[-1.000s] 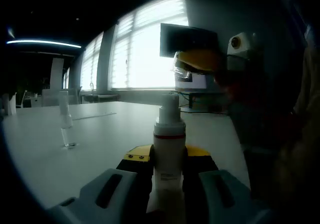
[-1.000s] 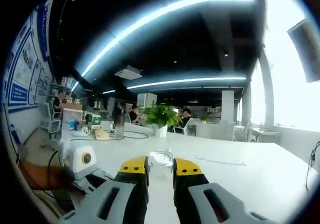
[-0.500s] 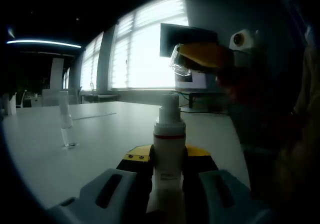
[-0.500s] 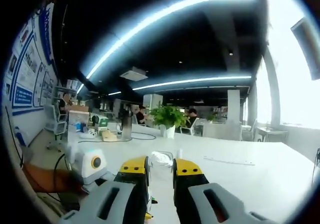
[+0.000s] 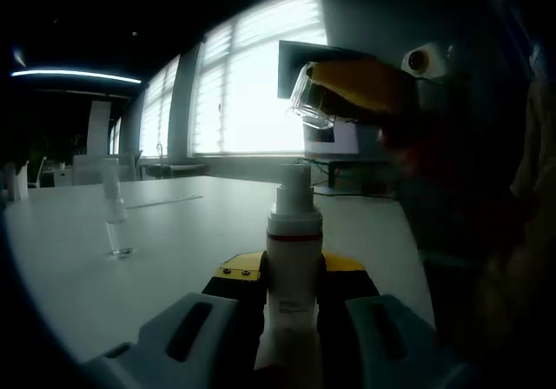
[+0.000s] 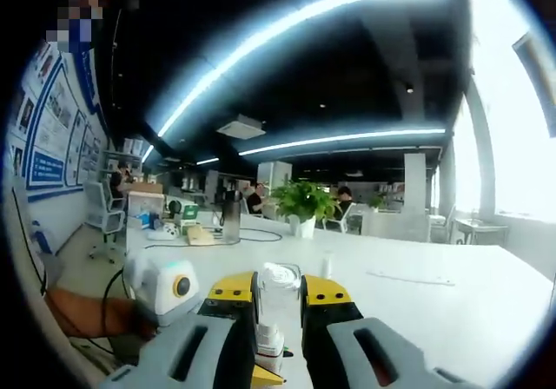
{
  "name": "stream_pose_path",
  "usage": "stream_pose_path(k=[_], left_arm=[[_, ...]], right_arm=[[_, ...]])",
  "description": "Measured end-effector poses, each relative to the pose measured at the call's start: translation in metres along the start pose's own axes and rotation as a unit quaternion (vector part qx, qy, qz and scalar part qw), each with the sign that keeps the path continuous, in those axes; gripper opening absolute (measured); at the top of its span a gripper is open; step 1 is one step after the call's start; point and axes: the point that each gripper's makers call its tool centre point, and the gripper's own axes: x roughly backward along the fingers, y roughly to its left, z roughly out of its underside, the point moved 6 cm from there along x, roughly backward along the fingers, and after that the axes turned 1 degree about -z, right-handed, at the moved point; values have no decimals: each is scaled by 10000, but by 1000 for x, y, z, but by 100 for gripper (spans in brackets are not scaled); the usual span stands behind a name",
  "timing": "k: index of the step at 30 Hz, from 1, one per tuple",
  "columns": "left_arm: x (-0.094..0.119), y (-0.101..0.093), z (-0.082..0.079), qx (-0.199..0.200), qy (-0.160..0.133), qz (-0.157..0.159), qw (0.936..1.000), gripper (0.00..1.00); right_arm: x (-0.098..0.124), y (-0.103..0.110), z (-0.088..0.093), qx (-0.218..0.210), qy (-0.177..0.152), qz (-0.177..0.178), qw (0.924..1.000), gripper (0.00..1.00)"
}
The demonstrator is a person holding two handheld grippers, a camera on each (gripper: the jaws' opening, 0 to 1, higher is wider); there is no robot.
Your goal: Clamp pump bottle remove cover press pump head put on cover
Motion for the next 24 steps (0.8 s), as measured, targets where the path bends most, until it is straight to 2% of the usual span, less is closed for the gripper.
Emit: stream_pose_path(k=[7, 24], left_arm=[[0, 0, 0, -9, 0, 1, 10000, 13], [-1, 0, 0, -2, 1, 1, 10000, 13]], right_arm=[[-4, 0, 8, -99, 147, -20, 9998, 14], [-9, 7, 14, -196, 381, -92, 9990, 14]])
